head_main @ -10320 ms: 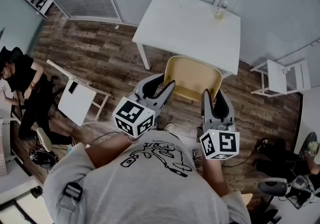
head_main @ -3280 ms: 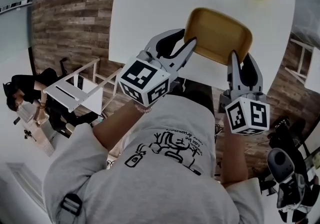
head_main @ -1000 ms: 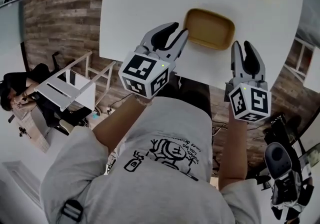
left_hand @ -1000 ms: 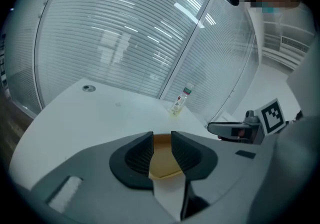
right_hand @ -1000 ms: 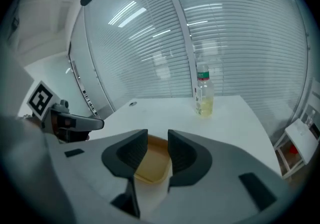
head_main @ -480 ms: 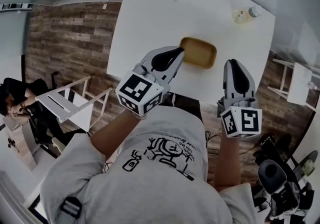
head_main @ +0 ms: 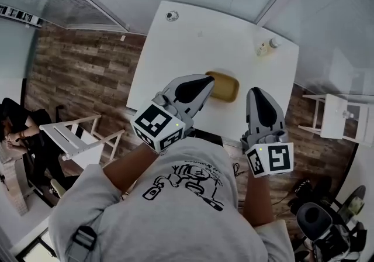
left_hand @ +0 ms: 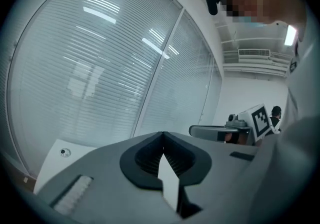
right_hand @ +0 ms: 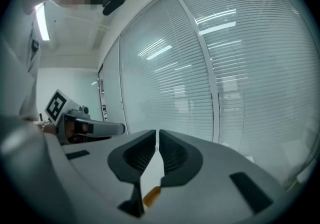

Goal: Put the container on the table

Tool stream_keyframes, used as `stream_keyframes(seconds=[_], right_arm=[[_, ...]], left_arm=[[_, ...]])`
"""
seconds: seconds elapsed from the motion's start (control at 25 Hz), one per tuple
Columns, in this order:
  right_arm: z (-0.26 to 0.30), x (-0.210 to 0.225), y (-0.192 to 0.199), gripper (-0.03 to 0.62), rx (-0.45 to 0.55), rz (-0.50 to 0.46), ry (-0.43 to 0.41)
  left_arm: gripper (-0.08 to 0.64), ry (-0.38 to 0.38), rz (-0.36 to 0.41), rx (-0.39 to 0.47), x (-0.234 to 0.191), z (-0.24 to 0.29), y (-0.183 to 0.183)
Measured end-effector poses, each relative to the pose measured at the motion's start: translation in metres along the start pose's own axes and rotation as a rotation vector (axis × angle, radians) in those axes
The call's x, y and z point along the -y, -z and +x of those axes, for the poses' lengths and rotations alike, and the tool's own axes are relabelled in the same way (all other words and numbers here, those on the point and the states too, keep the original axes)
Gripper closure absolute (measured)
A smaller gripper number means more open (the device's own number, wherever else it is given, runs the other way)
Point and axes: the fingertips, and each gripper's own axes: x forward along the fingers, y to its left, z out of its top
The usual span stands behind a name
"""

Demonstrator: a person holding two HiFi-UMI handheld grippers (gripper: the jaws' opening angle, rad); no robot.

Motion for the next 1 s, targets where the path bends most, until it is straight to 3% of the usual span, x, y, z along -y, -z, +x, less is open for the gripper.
stream_keyframes(seconds=[0.4, 0.68, 1.0], right_arm=[[-0.012, -0.004, -0.053, 0.572, 0.031, -0.049, -0.030], [-0.032, -0.043, -0.103, 0.572, 0.077, -0.088, -0.036], [-0.035, -0.050, -0.131, 0.572, 0.100, -0.092, -0.053]], left_arm=[[0.555, 0.060, 0.004, 0.061, 0.027, 0.005, -0.051], [0.555, 0.096, 0.021, 0.106, 0.046, -0.040, -0.087], [0.555, 0.108, 0.030, 0.127, 0.053, -0.043, -0.112]])
